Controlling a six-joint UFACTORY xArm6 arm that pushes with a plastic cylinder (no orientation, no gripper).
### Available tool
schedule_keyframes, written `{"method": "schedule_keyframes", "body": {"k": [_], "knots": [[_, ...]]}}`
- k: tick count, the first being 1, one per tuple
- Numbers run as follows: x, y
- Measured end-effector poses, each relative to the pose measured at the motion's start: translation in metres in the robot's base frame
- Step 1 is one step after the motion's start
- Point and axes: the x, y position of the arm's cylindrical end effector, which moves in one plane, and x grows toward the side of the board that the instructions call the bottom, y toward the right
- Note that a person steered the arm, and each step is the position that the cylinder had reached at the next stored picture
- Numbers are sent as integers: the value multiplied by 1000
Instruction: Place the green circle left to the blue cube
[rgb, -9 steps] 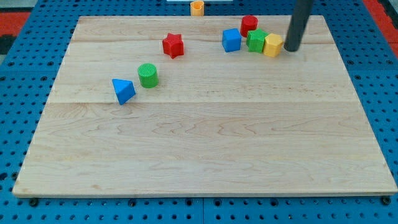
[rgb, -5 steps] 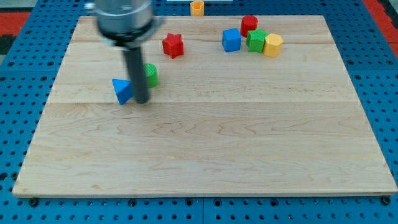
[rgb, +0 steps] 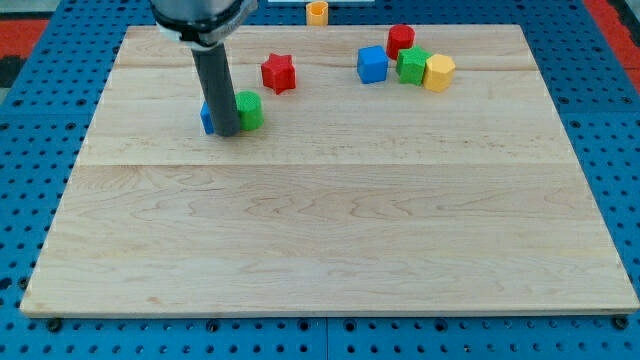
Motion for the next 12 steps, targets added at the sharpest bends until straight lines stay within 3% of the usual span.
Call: {"method": "schedule_keyframes", "body": {"k": [1, 3, 4, 5, 7, 8, 12], "knots": [[-14, 8], [-46, 129], [-39, 136], [-38, 95], [-75, 197], [-75, 219], [16, -10]]}}
